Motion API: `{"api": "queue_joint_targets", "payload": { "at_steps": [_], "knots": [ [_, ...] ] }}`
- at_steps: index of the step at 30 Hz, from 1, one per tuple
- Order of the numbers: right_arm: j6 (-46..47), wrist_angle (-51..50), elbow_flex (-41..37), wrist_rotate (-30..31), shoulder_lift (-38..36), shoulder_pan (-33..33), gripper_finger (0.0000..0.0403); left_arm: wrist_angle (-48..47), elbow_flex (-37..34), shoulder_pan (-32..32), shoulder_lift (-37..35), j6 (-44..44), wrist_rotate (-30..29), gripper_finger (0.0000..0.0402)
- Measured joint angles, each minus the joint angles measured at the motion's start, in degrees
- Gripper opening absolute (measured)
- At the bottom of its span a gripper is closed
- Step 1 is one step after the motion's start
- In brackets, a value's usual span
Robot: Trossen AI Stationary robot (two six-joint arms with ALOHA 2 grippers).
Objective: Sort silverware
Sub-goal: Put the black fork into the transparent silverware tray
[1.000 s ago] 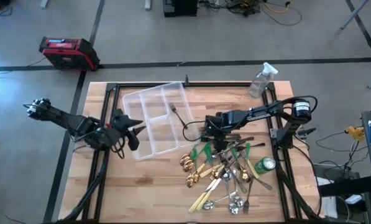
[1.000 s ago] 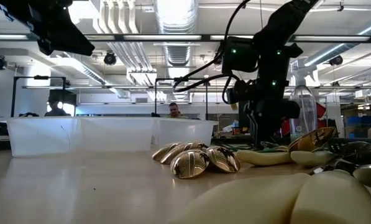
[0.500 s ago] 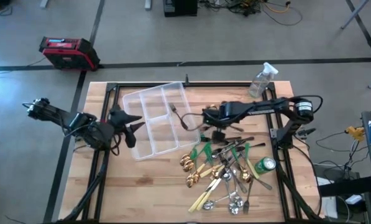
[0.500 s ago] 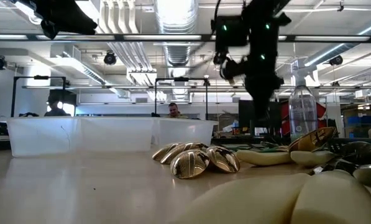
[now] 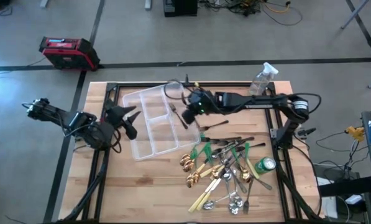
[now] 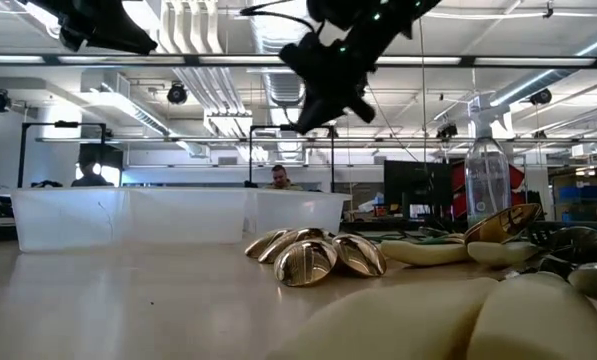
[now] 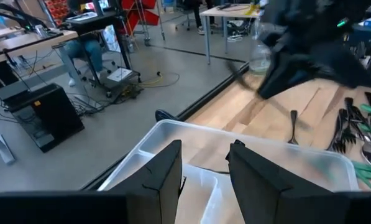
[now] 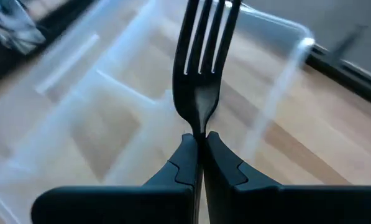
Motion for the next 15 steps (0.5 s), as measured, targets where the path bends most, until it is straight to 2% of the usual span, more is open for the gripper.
{"api": "queue_joint_targets", "payload": {
  "at_steps": [5,15],
  "knots": [
    [1.5,1.2,6.0,-6.5,8.5,-2.0,0.0,-0.2,1.2,0.3,-0.1,1.1,0.1,0.0118],
    [5.9,-3.9,13.5,-5.9,22.0,-6.5,0.0001,-3.1,1.6,0.3,0.3,-0.2,2.1,0.0119]
  ]
}}
